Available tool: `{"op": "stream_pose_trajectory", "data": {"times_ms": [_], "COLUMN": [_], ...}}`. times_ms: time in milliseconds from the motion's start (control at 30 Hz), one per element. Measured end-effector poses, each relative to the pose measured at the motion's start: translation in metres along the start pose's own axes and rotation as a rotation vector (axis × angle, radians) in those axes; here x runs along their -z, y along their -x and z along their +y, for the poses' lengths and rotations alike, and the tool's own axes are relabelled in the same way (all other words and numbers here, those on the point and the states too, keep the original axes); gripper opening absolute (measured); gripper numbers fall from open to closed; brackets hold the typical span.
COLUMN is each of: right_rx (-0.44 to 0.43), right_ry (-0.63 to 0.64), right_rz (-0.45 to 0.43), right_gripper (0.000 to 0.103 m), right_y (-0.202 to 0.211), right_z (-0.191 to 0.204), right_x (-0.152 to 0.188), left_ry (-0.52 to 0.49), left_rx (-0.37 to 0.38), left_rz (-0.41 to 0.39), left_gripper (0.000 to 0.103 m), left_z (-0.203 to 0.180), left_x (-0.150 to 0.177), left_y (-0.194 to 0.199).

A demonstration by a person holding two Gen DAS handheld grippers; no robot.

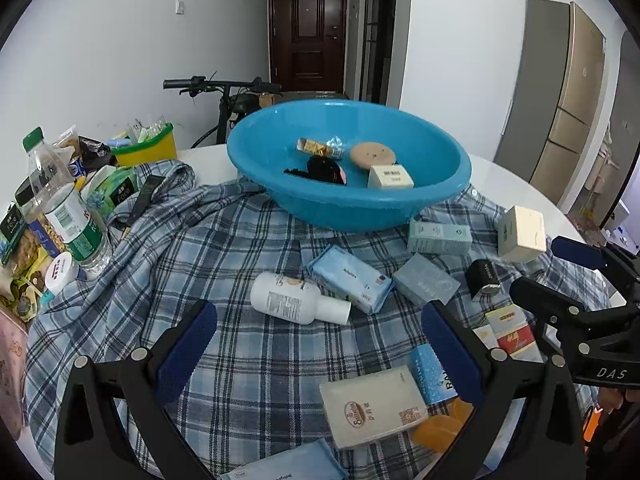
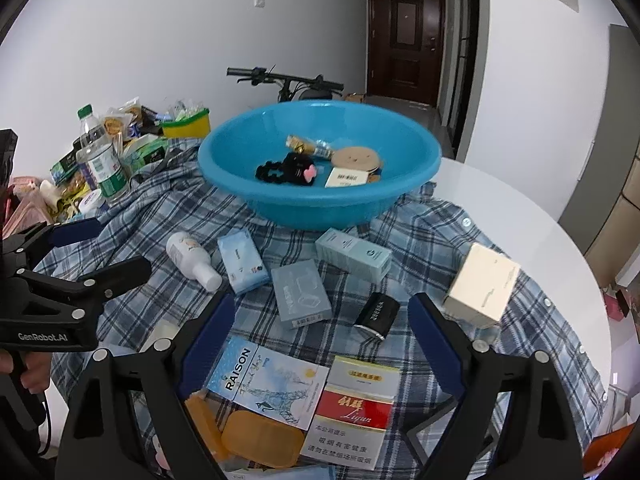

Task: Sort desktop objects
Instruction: 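Move both tools toward the items in front of the turquoise basin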

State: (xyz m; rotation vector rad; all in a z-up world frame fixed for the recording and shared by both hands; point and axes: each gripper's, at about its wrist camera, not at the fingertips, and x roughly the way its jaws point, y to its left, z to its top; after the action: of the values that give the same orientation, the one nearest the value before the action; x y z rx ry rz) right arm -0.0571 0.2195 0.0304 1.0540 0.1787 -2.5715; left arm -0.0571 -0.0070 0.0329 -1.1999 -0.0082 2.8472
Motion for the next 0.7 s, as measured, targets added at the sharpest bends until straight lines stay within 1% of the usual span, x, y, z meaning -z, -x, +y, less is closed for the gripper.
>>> {"op": "stream_pose_trajectory", "data": {"times_ms": [67,133,167,267,333,467,567,700], "right_rx": [-0.015,-0.033,-0.037,-0.042,-0.049,-0.068,-0.070,-0.073], "right_ry": [0.016,0.041,0.051,0.075,0.079,0.070,0.071,0.071], "right_rz": [0.016,0.047,0.063,0.099,0.115,0.142,0.161,0.195], "right_gripper": [0.087,0.081,0.080,0.078,0.077,0.075,0.075,0.064], "right_y": [-0.006,-0.014,-0.019,-0.031,-0.037,-0.050,-0.061,-0.079], "right_z": [0.002,0.005,0.006,0.007,0.006,0.006,0.006,0.006], "right_x": [0.003,0.006,0.008,0.010,0.010,0.008,0.006,0.005], "left_ry": [-0.004,-0.008,-0.009,0.000,0.010,0.008,0.019,0.022], "left_rx": [-0.001,-0.004,-0.004,0.030,0.038,0.009,0.006,0.002], "left_rz": [0.015,0.024,0.028,0.038,0.043,0.050,0.066,0.085], "left_gripper": [0.103,0.103,0.103,0.103,0.103,0.103,0.103,0.103], "left_z": [0.000,0.000,0.001,0.003,0.004,0.006,0.010,0.015], "left_x": [0.003,0.007,0.008,0.012,0.012,0.010,0.008,0.007], "left_y": [-0.005,-0.008,-0.010,-0.014,-0.016,-0.025,-0.033,-0.043]}}
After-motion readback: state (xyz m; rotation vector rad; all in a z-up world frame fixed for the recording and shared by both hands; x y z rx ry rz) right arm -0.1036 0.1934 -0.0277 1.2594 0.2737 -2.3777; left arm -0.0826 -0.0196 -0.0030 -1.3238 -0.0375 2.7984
